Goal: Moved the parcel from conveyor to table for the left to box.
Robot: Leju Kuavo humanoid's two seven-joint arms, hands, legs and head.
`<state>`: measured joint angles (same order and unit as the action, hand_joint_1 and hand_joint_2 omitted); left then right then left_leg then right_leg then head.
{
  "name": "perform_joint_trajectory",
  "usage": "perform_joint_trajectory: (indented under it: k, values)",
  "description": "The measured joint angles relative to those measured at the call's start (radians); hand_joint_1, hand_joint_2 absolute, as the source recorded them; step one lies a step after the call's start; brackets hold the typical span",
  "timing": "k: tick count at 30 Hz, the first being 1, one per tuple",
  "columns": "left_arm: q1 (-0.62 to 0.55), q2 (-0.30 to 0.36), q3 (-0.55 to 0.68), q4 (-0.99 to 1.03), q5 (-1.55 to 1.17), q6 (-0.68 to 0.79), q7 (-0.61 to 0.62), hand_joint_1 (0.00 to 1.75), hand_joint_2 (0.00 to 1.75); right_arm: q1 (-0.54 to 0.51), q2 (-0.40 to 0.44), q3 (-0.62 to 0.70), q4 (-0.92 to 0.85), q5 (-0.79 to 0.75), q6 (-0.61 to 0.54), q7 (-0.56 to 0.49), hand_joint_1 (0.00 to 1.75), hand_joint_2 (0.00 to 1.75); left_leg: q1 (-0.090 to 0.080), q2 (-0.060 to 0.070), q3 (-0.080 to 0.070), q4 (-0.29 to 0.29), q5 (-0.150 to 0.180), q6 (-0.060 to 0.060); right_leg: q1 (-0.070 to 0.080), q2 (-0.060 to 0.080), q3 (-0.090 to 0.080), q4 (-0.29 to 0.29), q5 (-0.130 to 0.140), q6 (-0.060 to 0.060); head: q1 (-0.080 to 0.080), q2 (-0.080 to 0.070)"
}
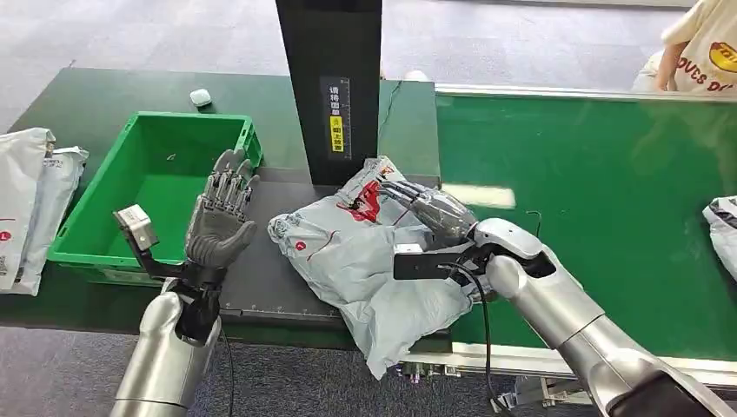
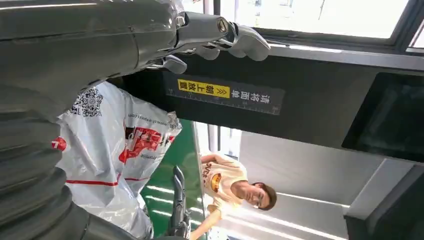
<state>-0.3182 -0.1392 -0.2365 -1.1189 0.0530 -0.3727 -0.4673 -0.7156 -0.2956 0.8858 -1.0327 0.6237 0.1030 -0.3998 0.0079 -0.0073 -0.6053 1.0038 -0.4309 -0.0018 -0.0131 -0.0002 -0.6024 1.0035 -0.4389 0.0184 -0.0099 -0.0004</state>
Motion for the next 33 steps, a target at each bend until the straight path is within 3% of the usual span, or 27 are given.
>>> perform_joint_trajectory:
  k: [33]
  values:
    - [0.0, 0.0, 0.0, 0.0, 0.0, 0.0, 0.0, 0.0, 1.75, 0.0, 0.0, 0.0, 0.0, 0.0, 0.0, 0.0, 0.0, 1.75, 0.0, 0.0, 0.0, 0.0, 0.0, 0.0, 0.0, 0.0, 0.0, 0.0, 0.0, 0.0, 0.0, 0.0]
